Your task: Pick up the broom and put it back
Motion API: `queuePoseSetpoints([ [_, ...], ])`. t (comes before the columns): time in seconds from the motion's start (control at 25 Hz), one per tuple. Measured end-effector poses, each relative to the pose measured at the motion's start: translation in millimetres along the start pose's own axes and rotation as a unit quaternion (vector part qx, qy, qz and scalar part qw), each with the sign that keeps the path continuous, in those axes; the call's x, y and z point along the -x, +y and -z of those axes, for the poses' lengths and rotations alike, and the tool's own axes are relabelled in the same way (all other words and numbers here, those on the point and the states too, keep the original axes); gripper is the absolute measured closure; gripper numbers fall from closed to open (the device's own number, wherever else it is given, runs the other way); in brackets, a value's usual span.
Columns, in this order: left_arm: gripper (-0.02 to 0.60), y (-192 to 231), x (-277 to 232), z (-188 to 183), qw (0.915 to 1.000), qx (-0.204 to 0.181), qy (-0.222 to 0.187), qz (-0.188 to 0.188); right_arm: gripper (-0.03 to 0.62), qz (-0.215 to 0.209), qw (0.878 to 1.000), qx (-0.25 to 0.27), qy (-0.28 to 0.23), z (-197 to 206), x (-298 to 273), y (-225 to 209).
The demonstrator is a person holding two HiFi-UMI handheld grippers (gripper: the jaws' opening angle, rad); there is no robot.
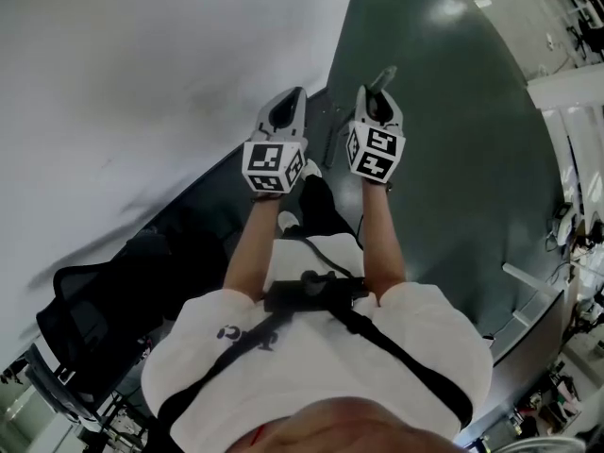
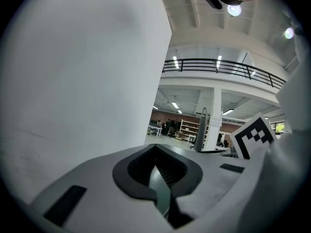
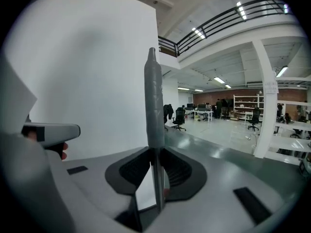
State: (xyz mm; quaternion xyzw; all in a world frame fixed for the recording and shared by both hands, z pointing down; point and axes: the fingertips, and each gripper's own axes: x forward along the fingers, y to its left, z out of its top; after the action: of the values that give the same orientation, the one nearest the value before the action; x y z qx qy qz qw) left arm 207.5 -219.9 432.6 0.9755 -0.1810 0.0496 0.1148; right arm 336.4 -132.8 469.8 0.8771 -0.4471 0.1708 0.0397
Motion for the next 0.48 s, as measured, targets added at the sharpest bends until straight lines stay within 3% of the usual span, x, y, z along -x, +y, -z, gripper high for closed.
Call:
queuePoseSetpoints([
  [0.48,0.572,43,-56,113,0.9963,0.016,0.084,0.001,0.500,0.043,0.988,-0.024,0.146,169,-79,-18],
])
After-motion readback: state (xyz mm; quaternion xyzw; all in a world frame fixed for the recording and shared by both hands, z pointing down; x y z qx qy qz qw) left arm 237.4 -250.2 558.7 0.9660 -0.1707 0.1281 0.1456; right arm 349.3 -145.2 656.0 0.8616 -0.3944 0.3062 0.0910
